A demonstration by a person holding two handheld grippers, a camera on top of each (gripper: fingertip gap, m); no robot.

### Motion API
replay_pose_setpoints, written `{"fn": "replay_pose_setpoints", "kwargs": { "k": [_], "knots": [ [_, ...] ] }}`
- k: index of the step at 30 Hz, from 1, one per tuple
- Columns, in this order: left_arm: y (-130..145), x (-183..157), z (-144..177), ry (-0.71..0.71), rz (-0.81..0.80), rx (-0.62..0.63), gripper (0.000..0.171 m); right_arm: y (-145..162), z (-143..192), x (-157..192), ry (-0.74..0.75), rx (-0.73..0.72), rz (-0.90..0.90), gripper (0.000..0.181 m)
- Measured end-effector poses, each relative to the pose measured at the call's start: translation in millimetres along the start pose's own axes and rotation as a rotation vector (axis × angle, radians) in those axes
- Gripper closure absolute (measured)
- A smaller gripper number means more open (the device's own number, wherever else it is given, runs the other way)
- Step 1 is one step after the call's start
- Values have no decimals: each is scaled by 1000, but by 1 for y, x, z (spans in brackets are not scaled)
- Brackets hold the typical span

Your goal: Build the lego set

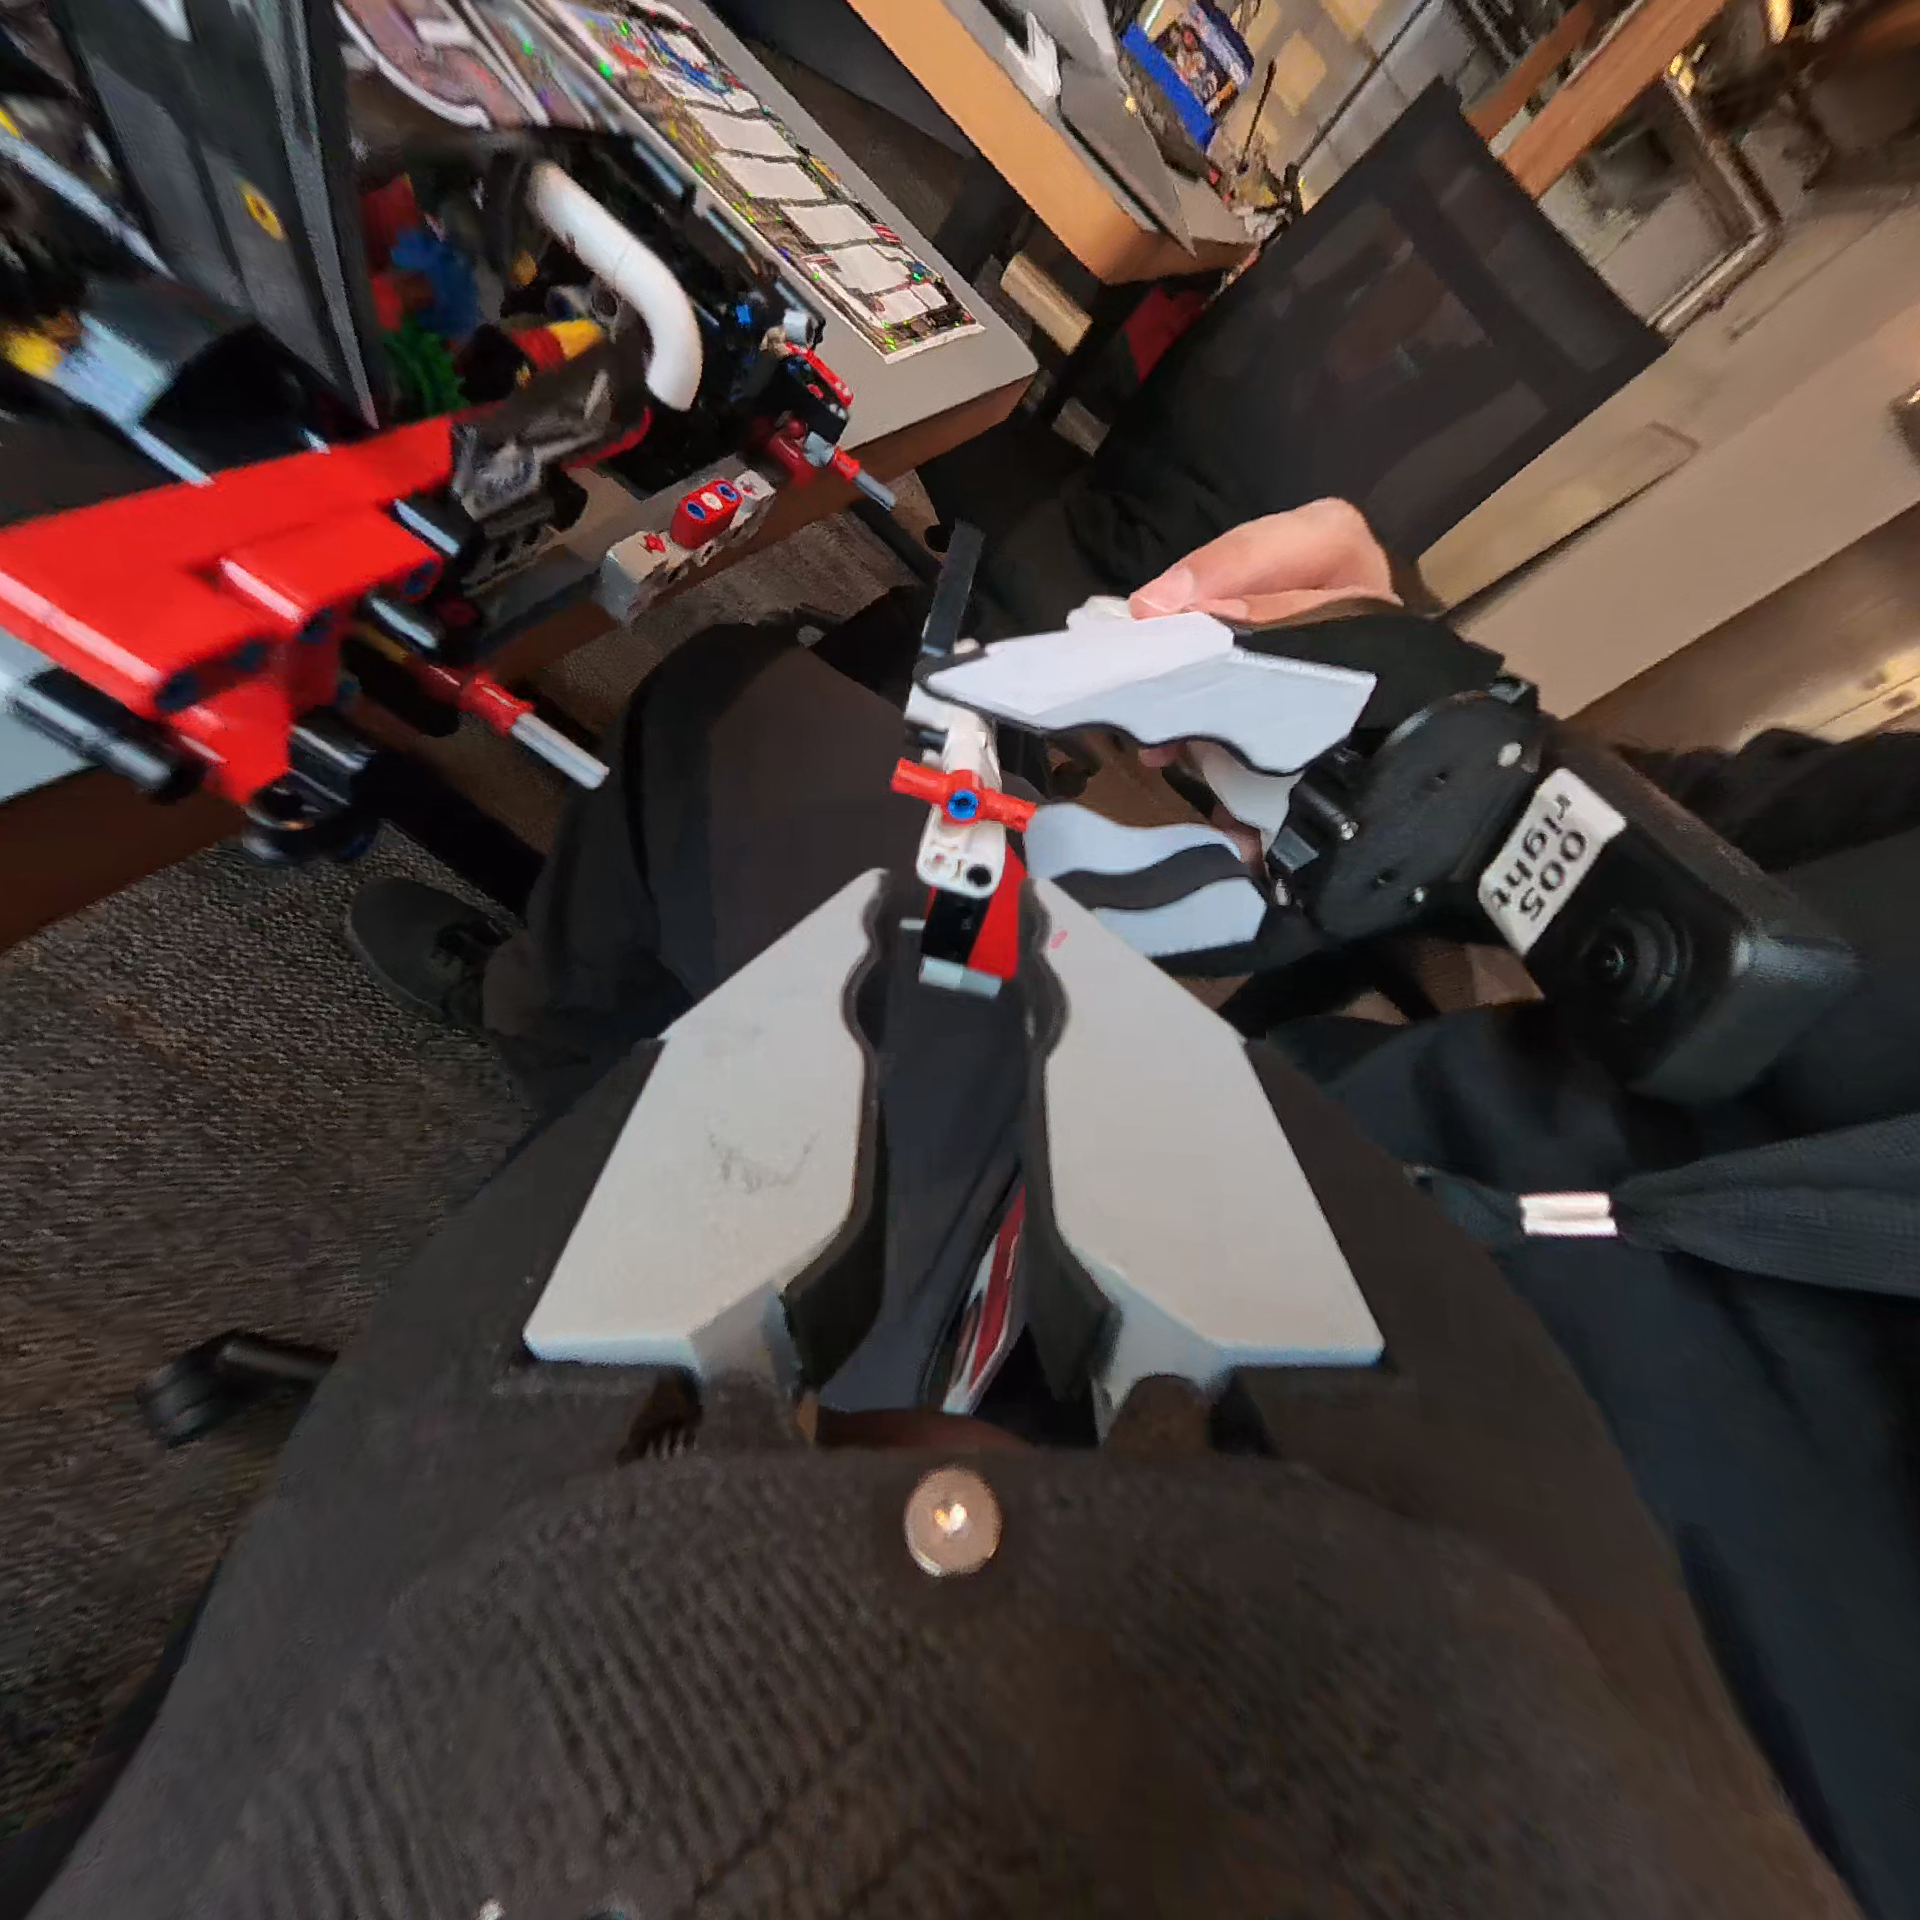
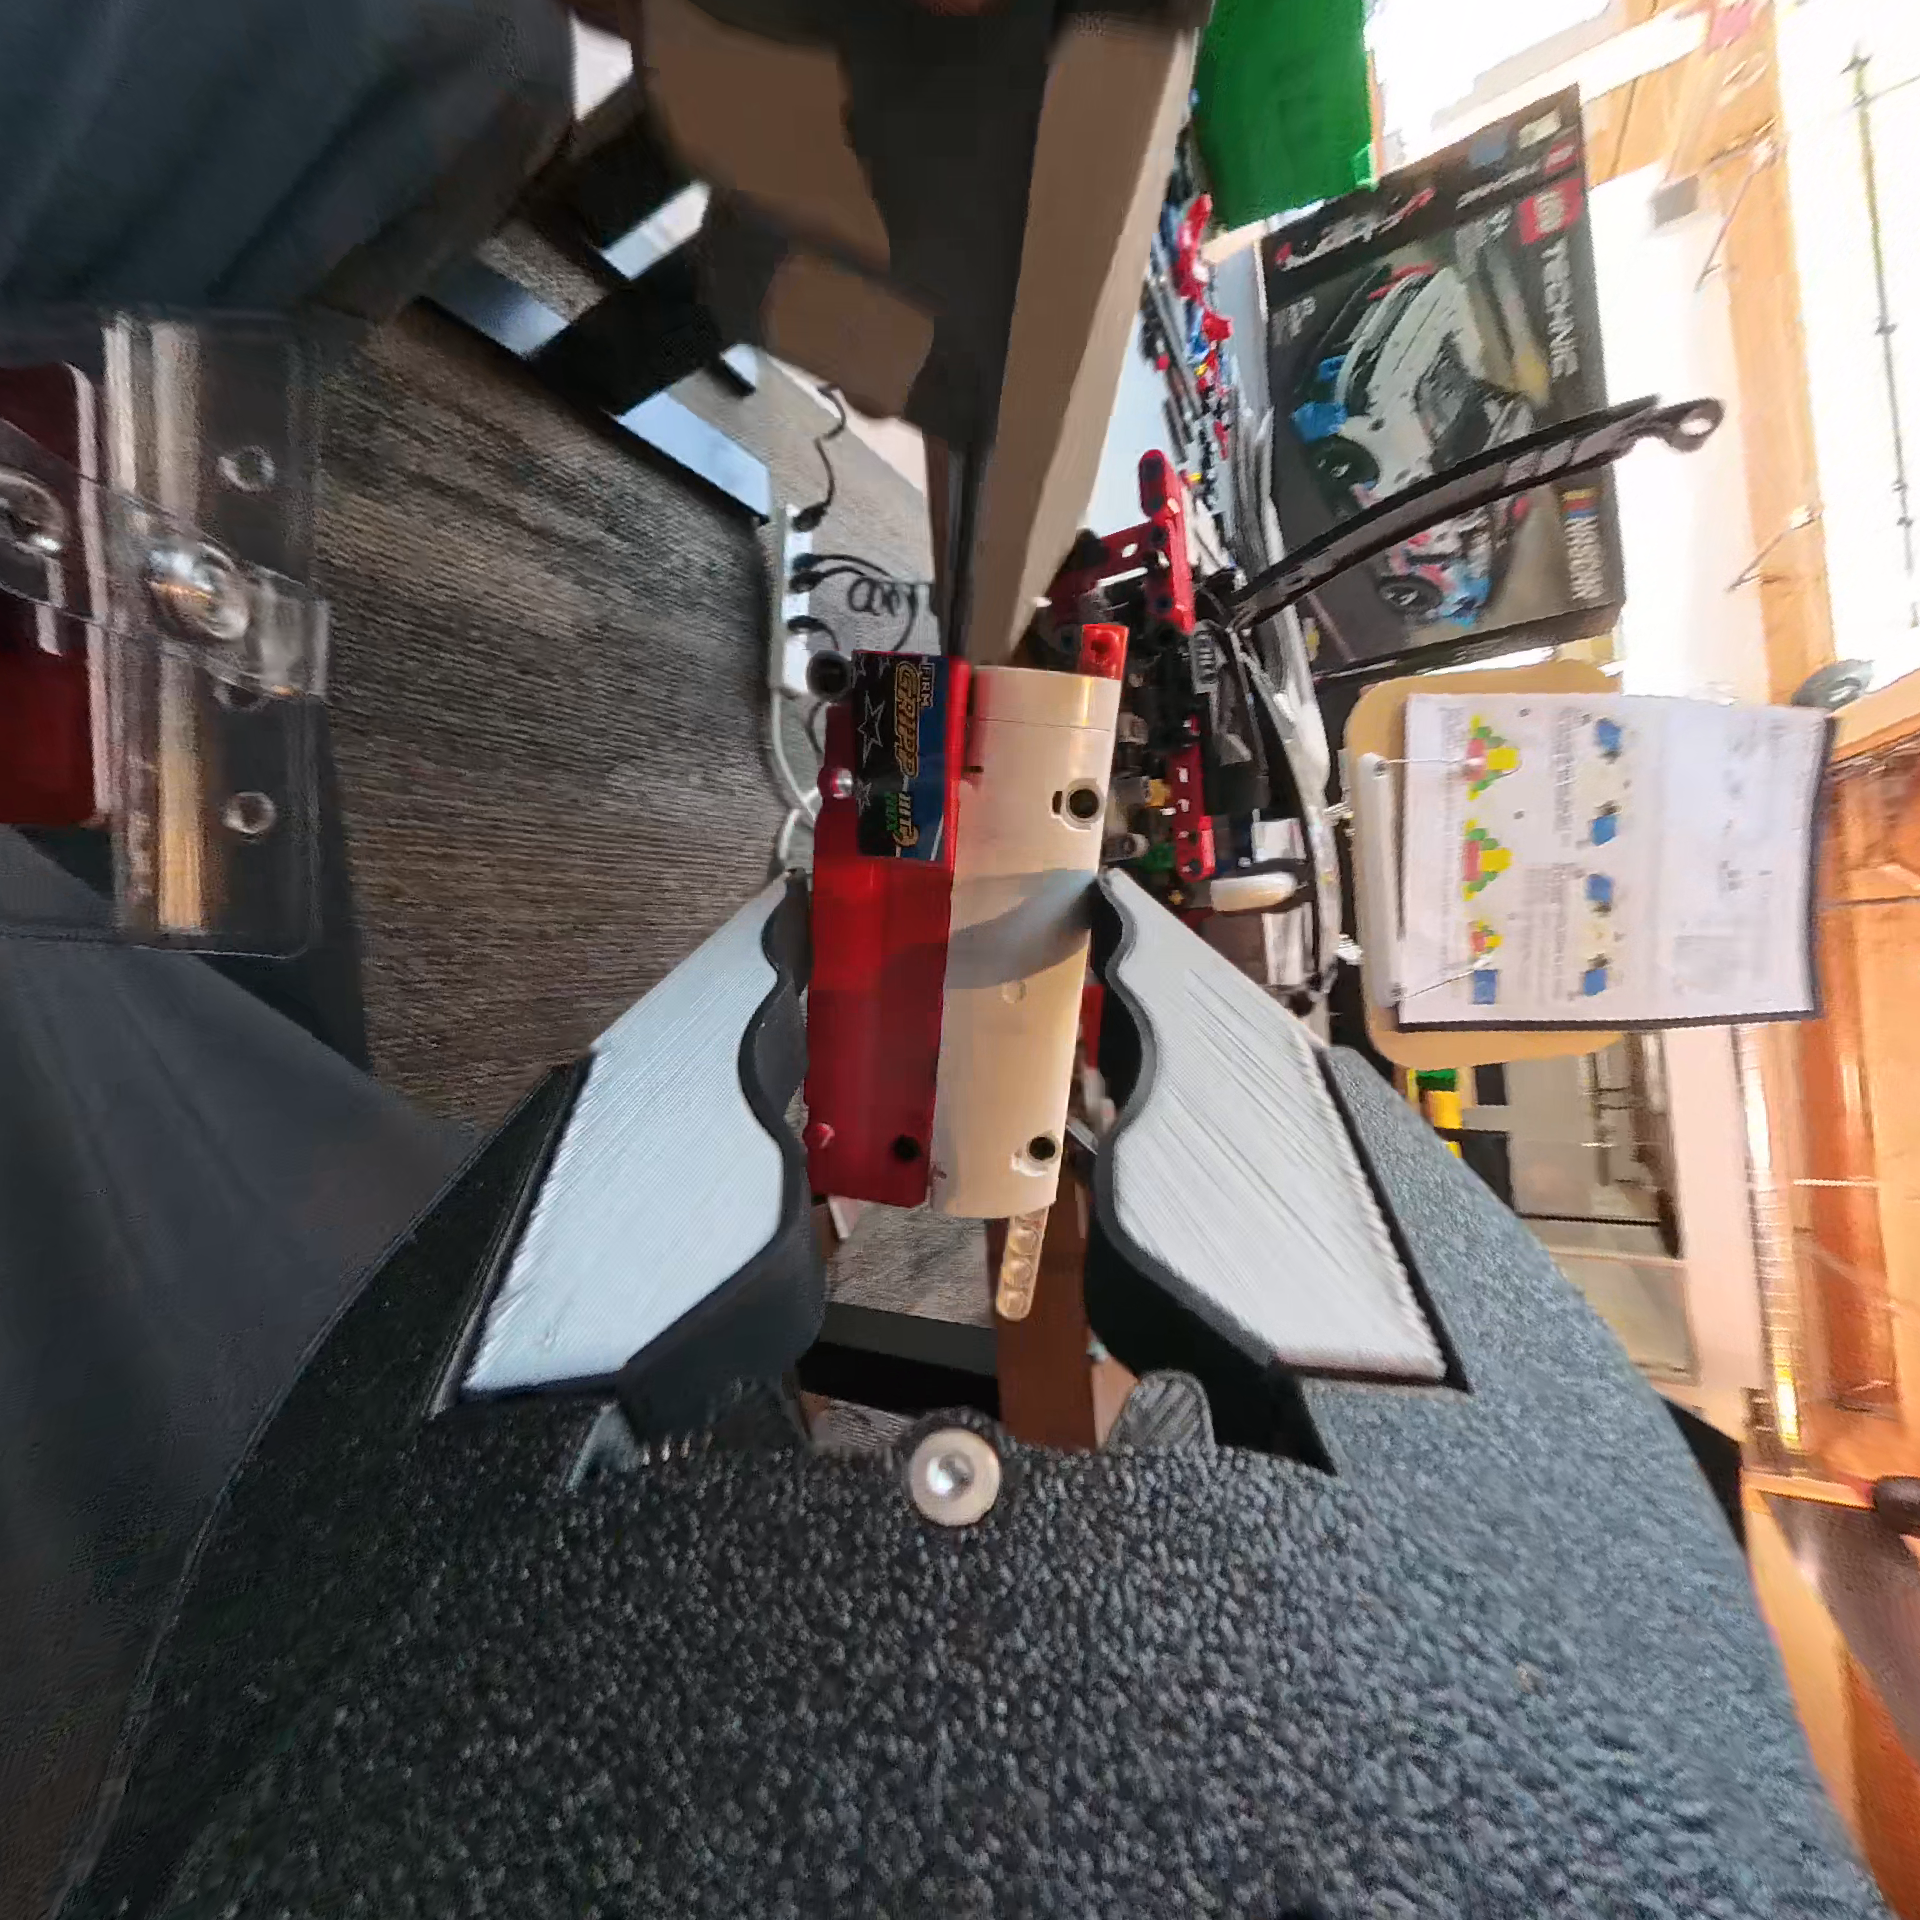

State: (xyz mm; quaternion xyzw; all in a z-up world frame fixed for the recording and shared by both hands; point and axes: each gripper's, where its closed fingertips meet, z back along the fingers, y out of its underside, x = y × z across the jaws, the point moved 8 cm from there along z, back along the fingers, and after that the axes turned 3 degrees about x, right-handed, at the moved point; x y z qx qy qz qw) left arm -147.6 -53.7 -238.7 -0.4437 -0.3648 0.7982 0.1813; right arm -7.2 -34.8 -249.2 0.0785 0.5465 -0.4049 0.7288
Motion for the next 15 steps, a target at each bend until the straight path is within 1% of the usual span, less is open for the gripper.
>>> {"fn": "replay_pose_setpoints", "kwargs": {
  "k": [2,5,6,8,10,13,15],
  "knots": [
    [-4,2,19,-40,-79,30,140,5,-1,-6,31,14,28,130],
    [-19,7,59,-108,-203,77,131,14,-7,-15,58,52,33,130],
    [-27,7,73,-133,-228,91,129,16,-8,-17,74,57,36,129],
    [-43,1,93,-174,-276,67,130,17,-11,-20,100,67,52,130],
    [-51,-11,92,-182,-320,79,132,16,-14,-19,109,72,75,130],
    [-46,-21,66,-280,-431,148,132,14,-16,-15,108,79,118,129],
    [-42,-21,50,-364,-511,169,132,14,-17,-12,106,83,153,129]
  ]
}}
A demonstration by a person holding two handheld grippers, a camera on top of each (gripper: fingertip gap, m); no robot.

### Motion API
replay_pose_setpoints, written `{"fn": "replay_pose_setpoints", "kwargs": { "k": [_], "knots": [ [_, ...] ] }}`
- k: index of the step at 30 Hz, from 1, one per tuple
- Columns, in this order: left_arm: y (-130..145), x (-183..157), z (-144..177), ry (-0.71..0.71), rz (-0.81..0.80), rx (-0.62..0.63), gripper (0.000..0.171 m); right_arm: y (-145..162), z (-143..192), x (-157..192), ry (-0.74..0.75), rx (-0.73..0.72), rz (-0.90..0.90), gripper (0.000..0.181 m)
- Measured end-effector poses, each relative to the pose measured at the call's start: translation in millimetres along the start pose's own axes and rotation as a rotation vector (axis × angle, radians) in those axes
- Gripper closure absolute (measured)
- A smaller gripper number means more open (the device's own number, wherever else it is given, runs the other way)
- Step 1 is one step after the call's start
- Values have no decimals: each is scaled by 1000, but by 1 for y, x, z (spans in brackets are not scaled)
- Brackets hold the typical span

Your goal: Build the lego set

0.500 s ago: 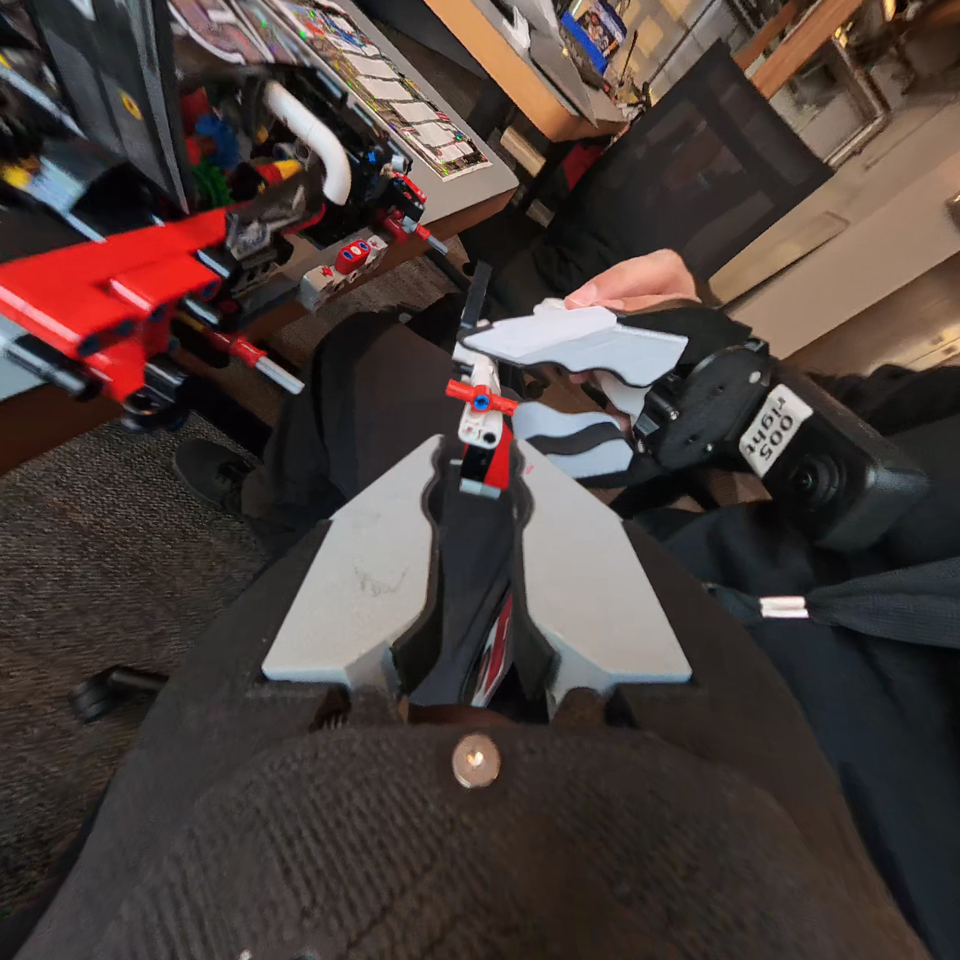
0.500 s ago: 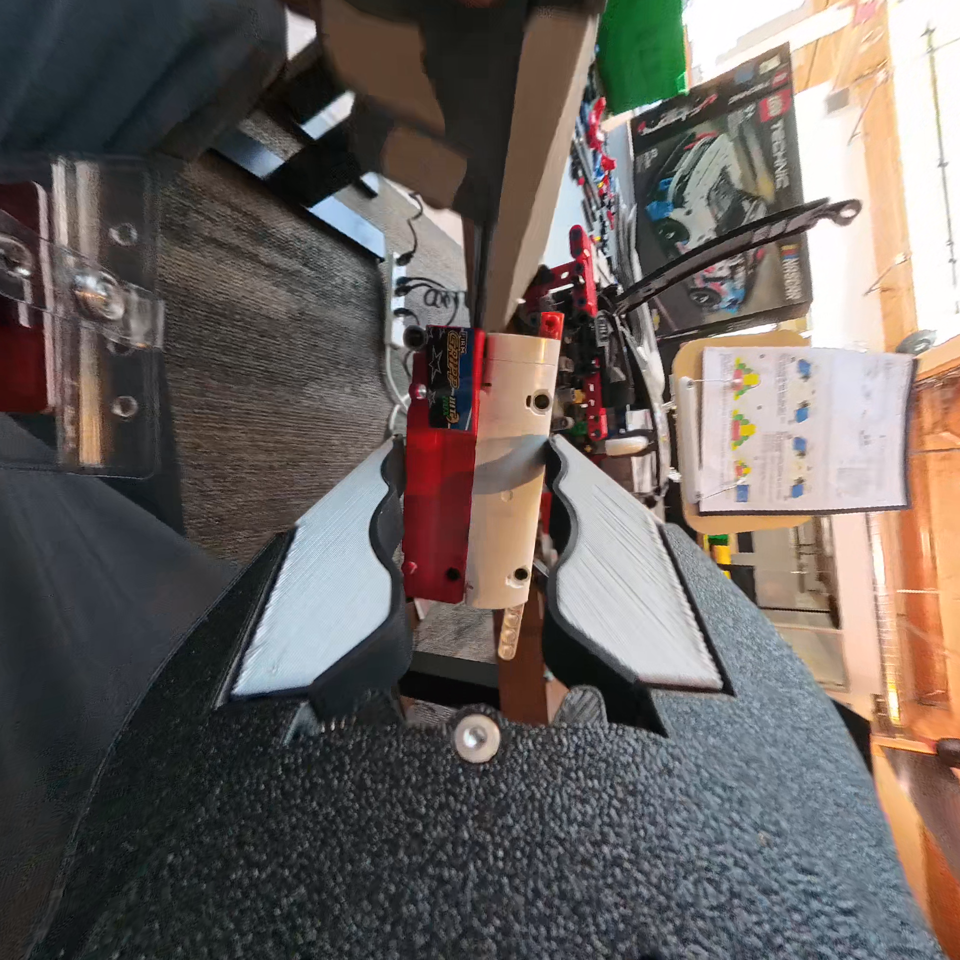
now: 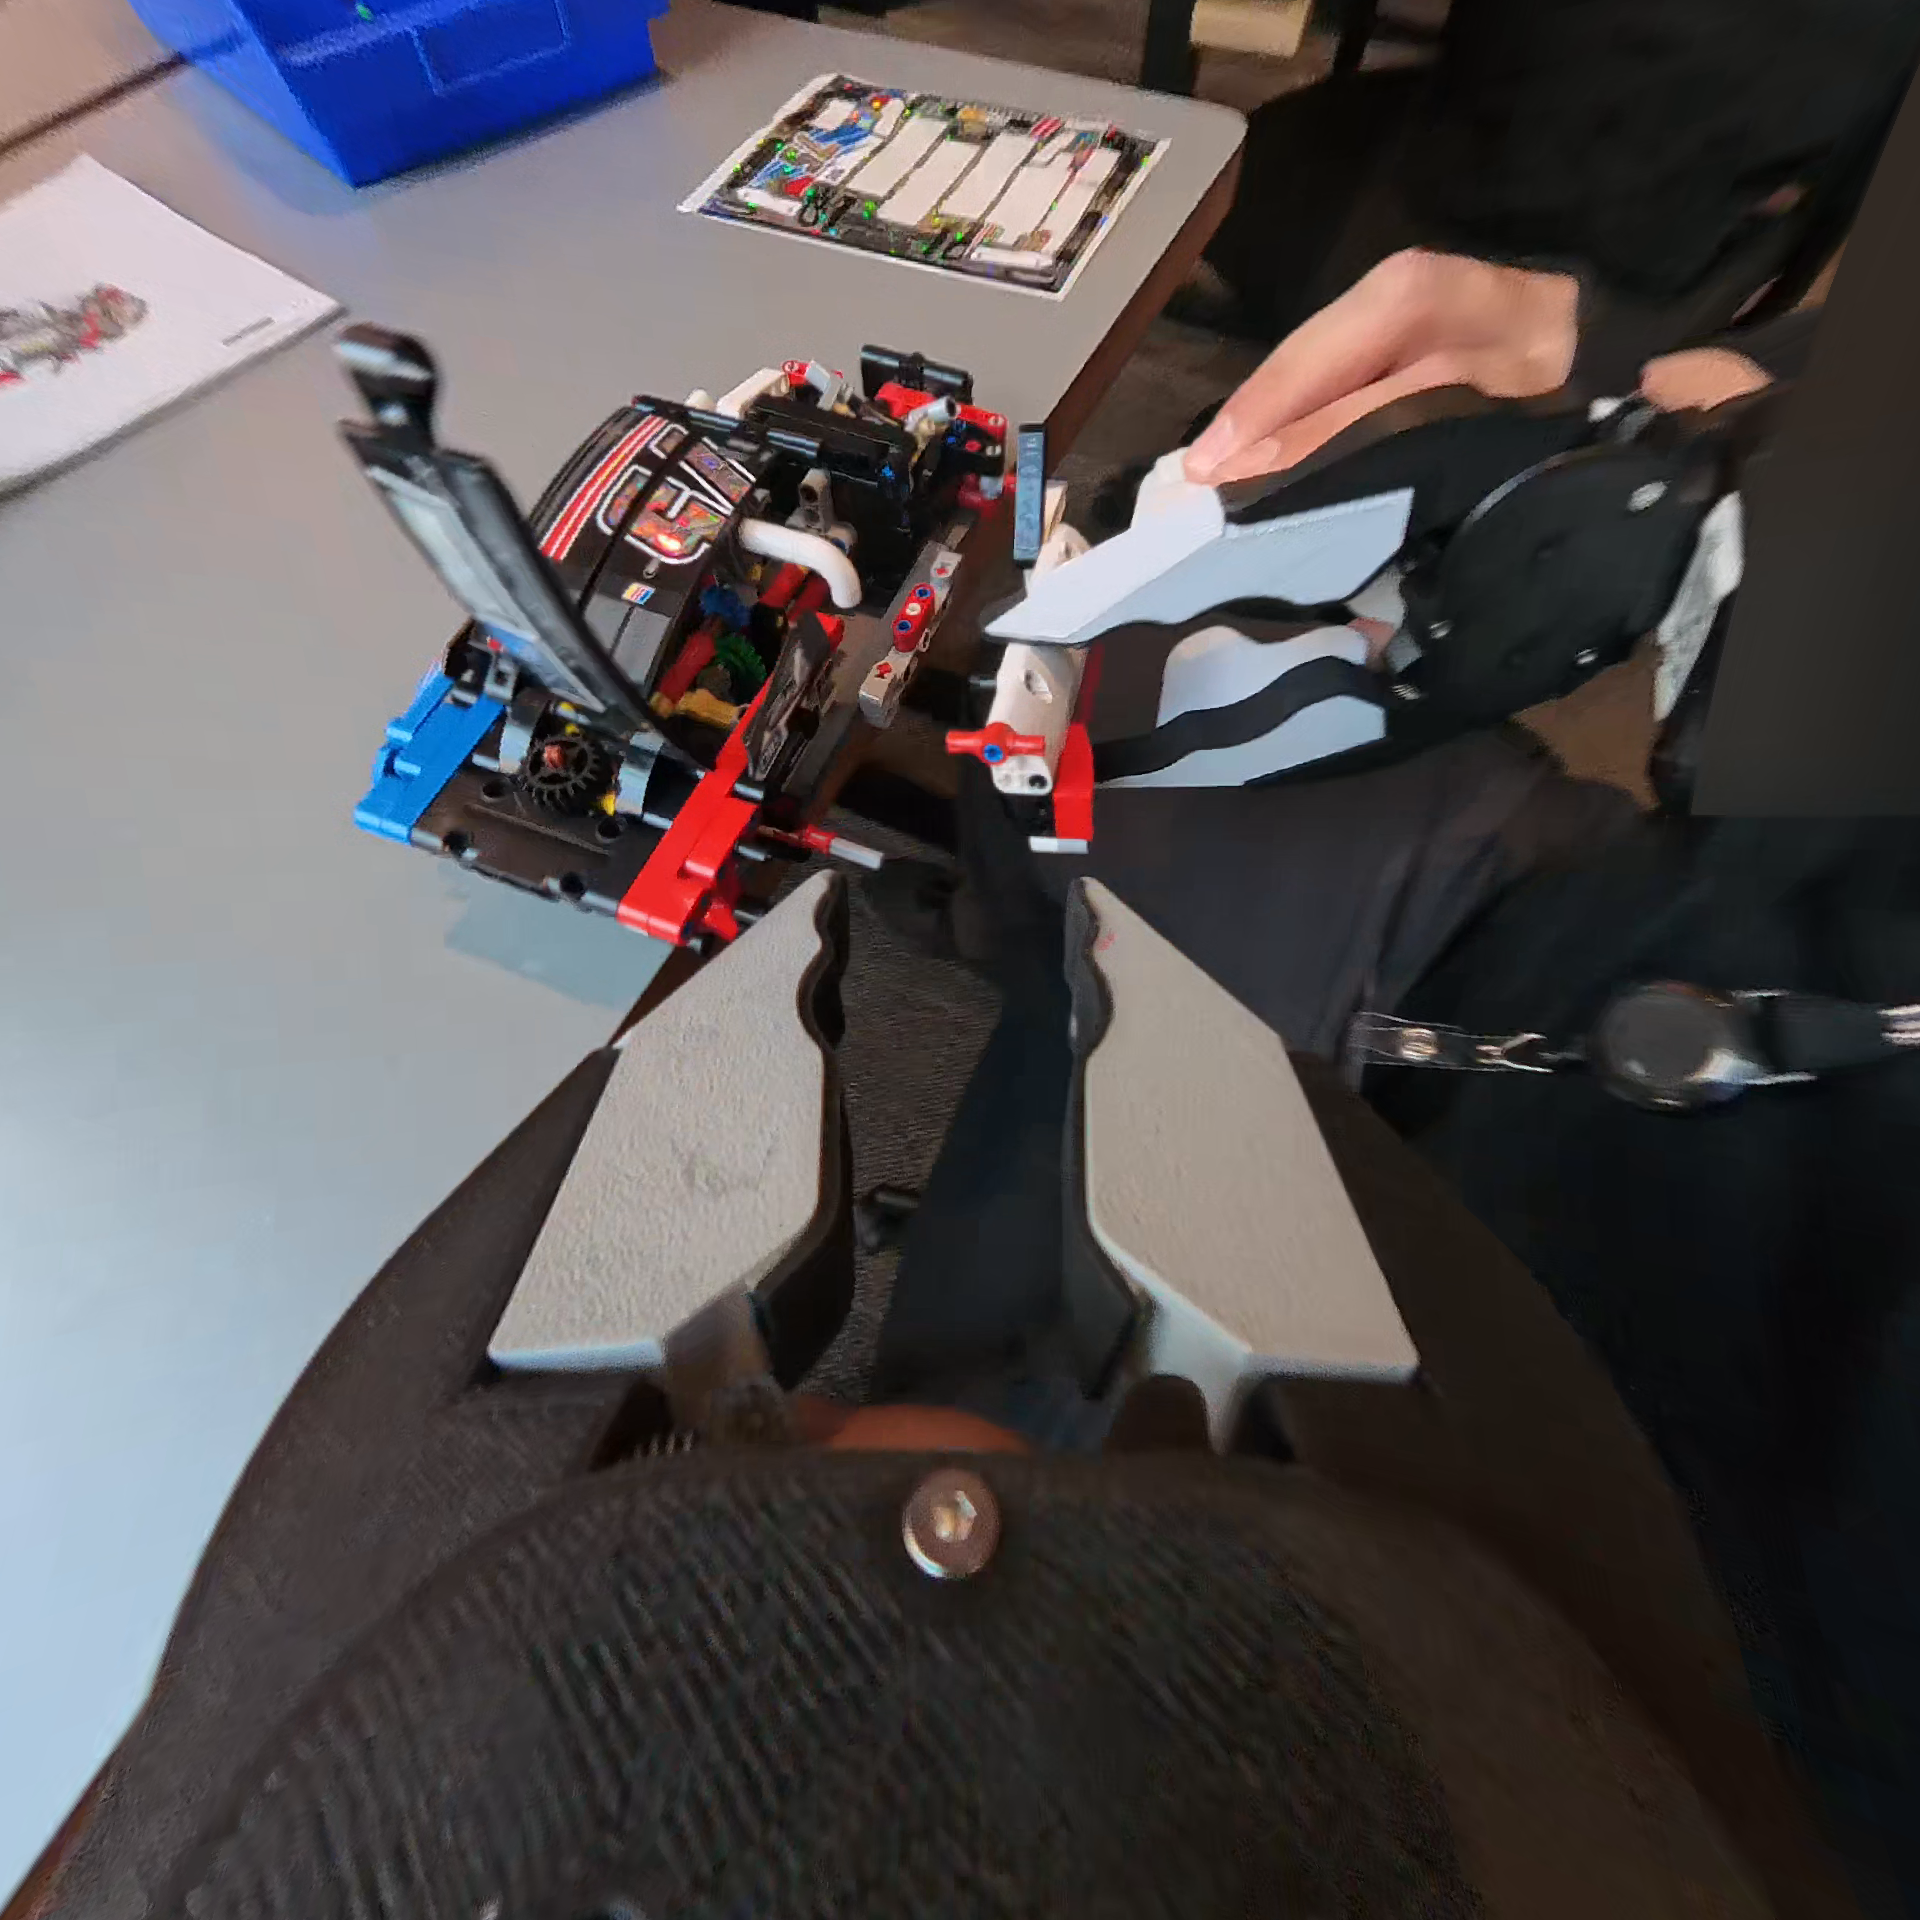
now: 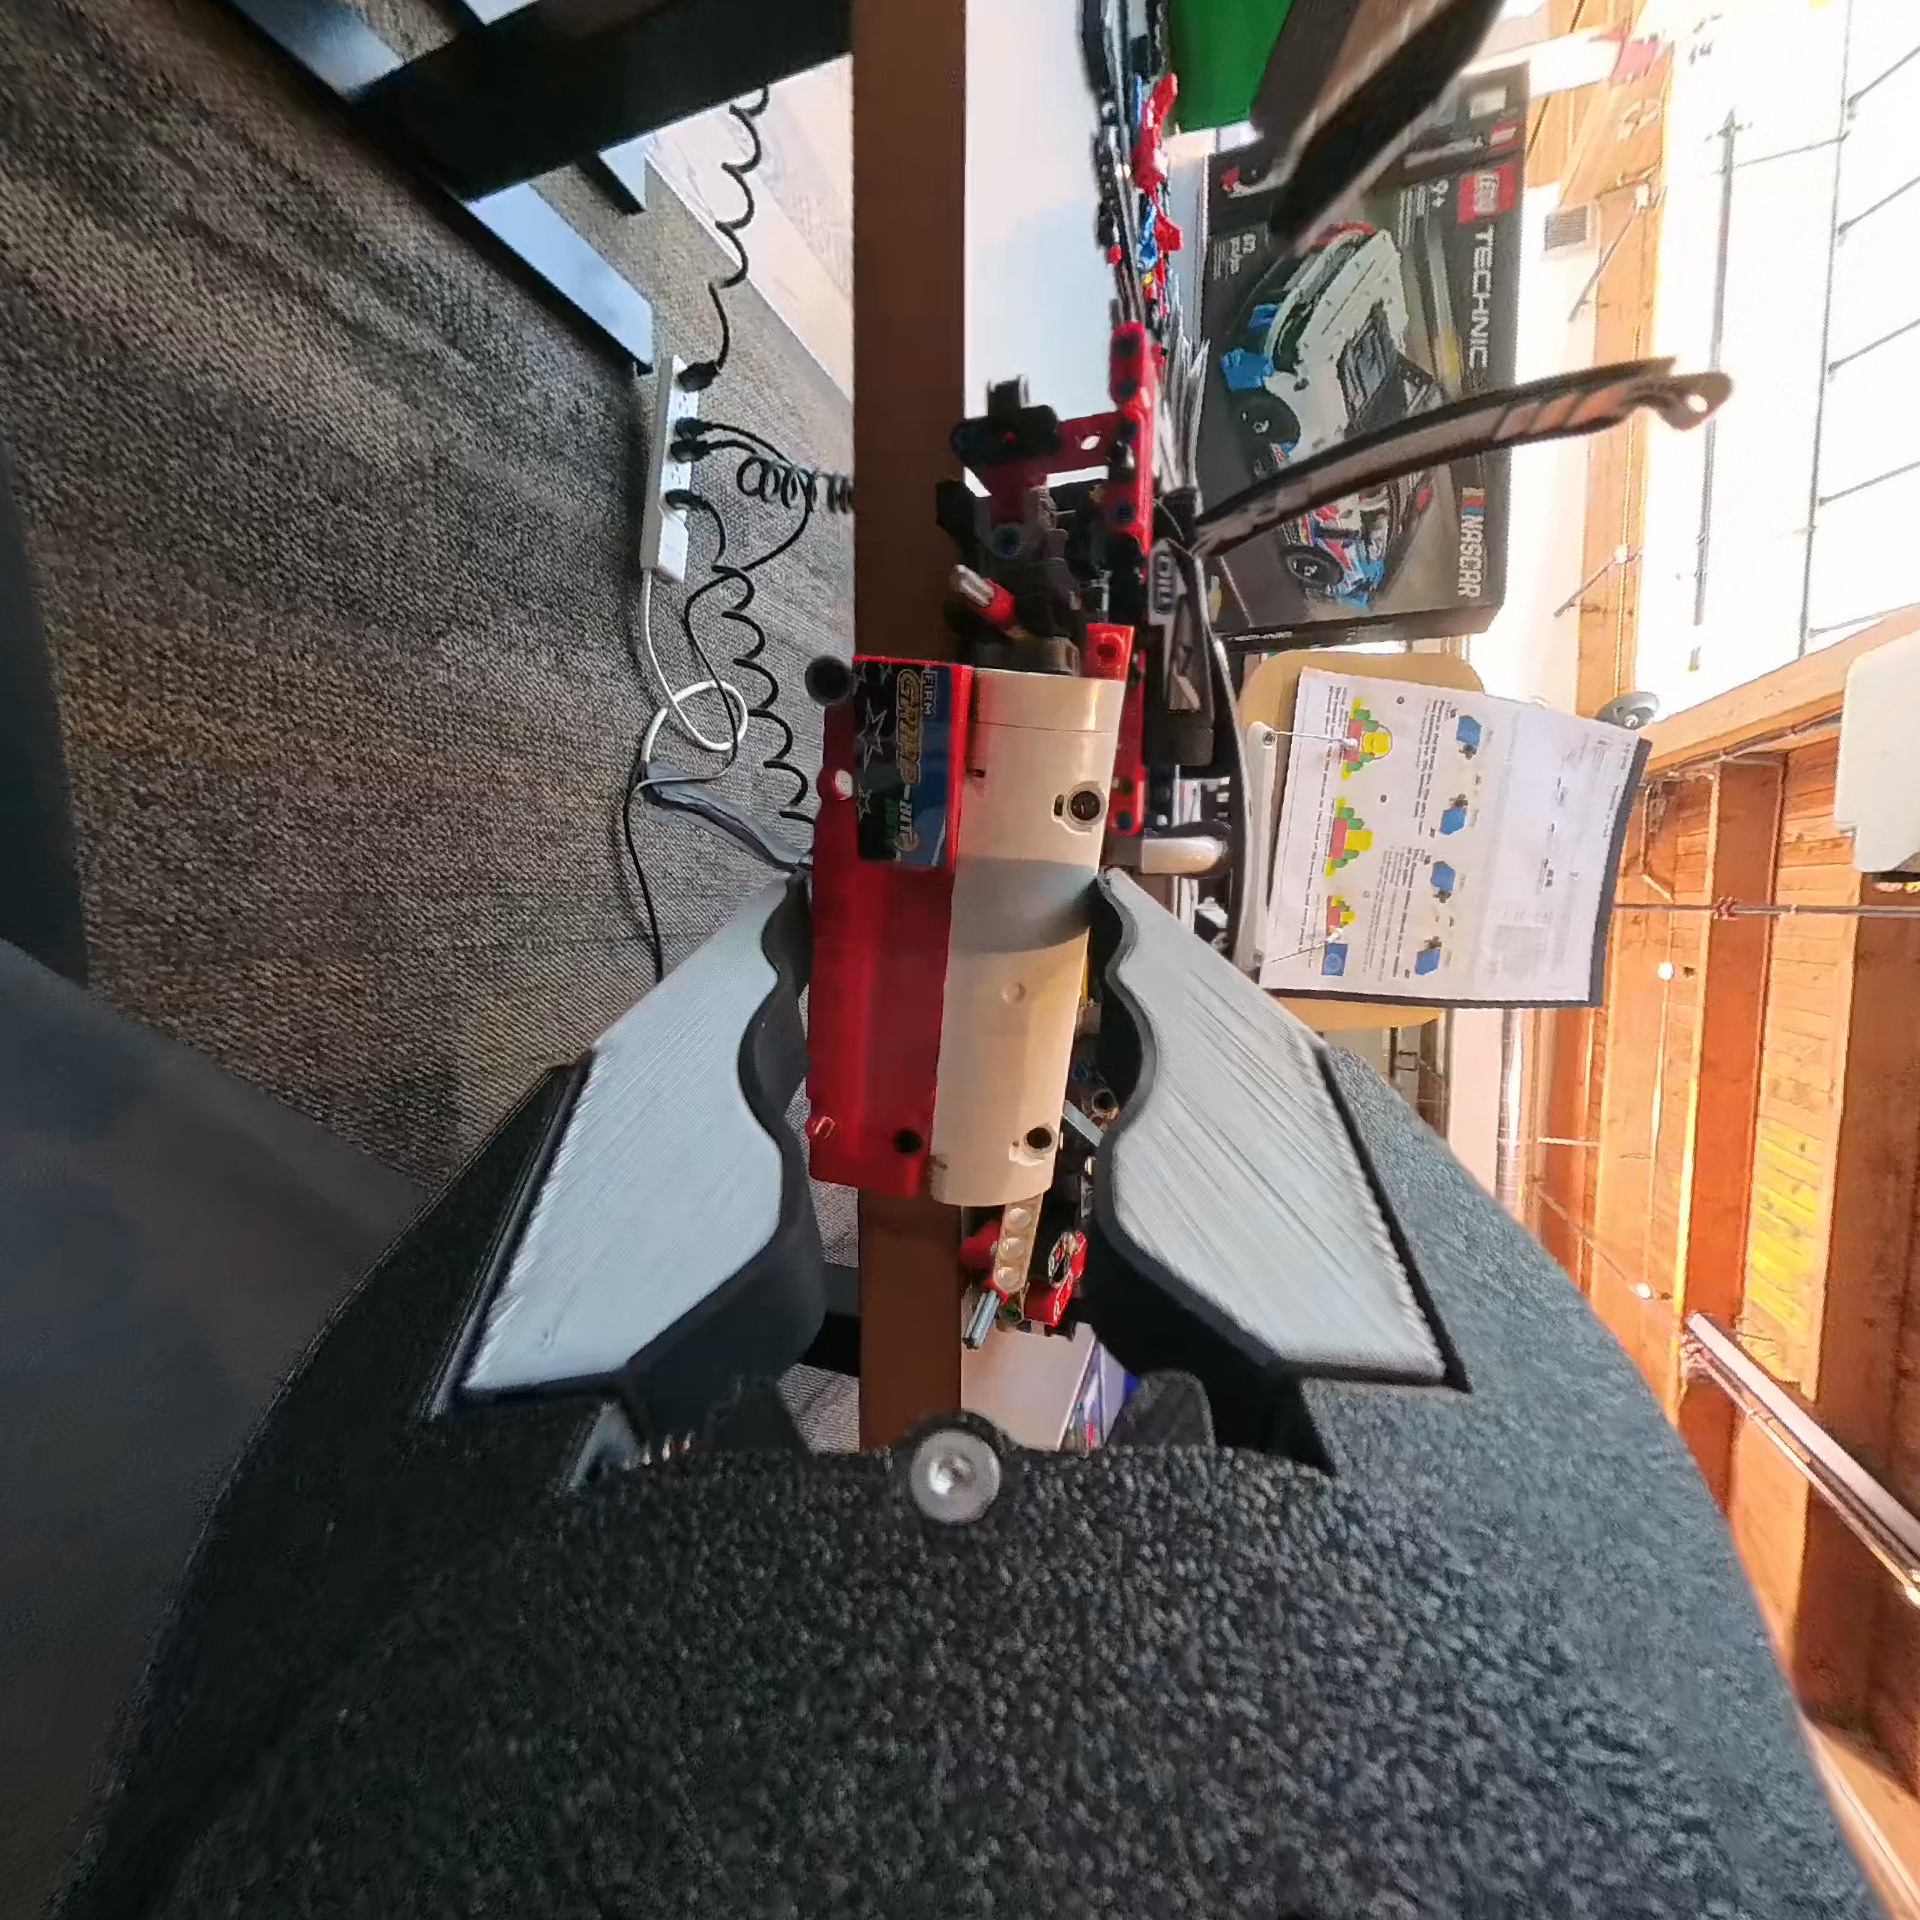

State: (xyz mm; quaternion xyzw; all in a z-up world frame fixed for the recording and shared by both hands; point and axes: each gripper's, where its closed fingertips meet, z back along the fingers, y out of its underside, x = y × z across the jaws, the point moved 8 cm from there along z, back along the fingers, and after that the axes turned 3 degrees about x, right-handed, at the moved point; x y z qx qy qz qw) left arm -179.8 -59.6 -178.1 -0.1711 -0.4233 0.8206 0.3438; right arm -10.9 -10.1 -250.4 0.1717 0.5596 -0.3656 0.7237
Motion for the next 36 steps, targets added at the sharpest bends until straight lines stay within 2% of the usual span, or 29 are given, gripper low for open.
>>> {"fn": "replay_pose_setpoints", "kwargs": {
  "k": [5,10,14,20,22,26,33,36],
  "knots": [
    [-12,-19,-21,-17,-114,74,131,-1,2,4,13,5,60,129],
    [-34,-29,-10,-15,-211,121,126,3,5,7,19,11,61,129],
    [-47,-18,-20,-83,-298,202,130,7,3,8,14,12,45,129],
    [-53,-8,-43,-174,-381,282,133,6,-3,2,90,50,64,129],
    [-53,-6,-49,-155,-371,304,132,3,-7,-1,130,67,74,129],
    [-50,1,-56,-10,-282,377,114,0,-20,-2,129,140,86,127],
    [-52,10,-73,-38,-392,468,117,8,-31,-6,147,191,93,130],
    [-55,10,-77,-39,-405,464,116,6,-35,-5,155,189,98,130]
  ]
}}
